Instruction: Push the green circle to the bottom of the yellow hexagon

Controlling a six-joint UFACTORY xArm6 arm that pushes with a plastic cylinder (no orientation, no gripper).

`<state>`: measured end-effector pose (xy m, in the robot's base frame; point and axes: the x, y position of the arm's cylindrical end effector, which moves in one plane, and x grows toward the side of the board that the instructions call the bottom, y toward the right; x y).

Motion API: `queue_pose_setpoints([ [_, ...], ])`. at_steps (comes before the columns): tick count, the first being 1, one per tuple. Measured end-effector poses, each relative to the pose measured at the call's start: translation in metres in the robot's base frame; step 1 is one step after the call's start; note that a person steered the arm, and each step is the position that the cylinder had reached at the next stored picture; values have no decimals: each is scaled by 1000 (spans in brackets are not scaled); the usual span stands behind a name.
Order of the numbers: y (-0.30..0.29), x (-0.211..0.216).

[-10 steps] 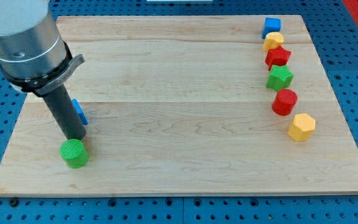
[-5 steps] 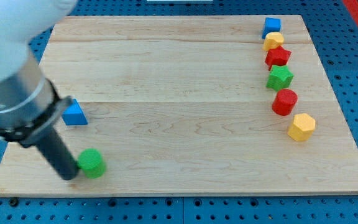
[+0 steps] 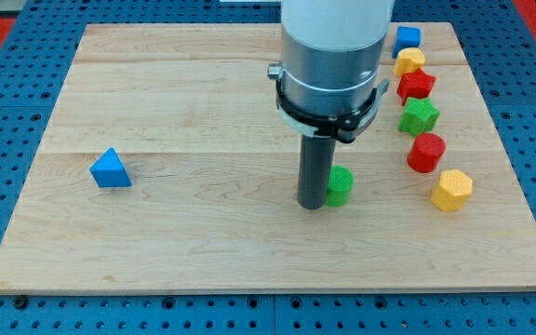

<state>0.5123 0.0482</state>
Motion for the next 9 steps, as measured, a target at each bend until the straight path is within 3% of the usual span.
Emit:
queue_pose_setpoints([
  [3,3,-48],
  [5,98,-36],
  [6,114,-18],
  [7,75,-2],
  [9,51,16],
])
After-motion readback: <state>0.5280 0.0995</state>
